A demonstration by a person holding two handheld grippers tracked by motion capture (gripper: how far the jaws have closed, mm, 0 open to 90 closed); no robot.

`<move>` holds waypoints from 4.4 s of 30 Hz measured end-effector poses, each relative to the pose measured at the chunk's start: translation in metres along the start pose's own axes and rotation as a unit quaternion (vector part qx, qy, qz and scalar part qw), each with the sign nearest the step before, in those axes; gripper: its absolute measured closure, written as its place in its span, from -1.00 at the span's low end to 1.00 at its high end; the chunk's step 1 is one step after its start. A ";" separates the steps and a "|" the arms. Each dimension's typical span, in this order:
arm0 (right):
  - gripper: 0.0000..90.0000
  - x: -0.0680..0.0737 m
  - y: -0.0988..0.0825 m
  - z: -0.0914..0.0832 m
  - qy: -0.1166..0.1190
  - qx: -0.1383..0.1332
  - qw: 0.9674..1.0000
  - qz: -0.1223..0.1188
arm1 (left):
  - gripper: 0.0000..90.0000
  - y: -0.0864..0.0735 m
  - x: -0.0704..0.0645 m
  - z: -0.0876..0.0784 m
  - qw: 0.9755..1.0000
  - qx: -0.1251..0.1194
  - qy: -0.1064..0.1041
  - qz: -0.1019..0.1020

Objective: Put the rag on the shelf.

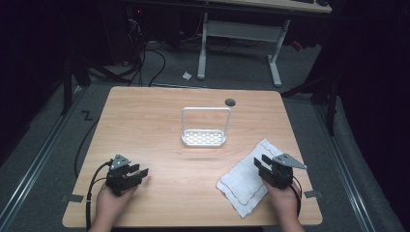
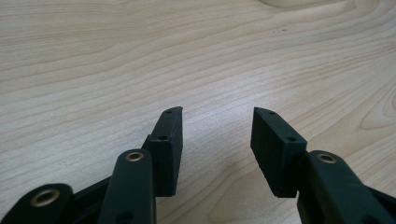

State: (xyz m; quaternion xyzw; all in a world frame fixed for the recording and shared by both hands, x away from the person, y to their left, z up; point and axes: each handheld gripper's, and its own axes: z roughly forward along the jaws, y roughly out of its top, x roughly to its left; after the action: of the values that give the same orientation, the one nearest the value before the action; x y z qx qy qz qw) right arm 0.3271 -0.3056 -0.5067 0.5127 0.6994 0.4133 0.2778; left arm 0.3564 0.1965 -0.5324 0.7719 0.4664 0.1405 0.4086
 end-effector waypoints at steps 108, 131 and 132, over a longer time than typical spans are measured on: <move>0.85 0.083 0.000 0.032 0.156 0.072 0.980 -0.100 | 0.52 0.023 -0.126 0.055 0.991 0.008 -0.112 0.073; 0.38 0.086 0.014 0.053 0.117 0.109 0.983 -0.090 | 0.87 0.043 -0.107 0.093 0.995 0.011 -0.097 0.006; 0.37 0.085 0.015 0.058 0.115 0.113 0.983 -0.087 | 0.88 0.043 -0.108 0.093 0.995 0.011 -0.095 0.008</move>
State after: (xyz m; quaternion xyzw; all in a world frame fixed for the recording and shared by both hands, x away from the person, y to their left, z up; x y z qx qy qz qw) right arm 0.3539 -0.2061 -0.5197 0.4272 0.8106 0.3624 0.1705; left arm 0.3812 0.0504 -0.5405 0.7896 0.4209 0.0643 0.4418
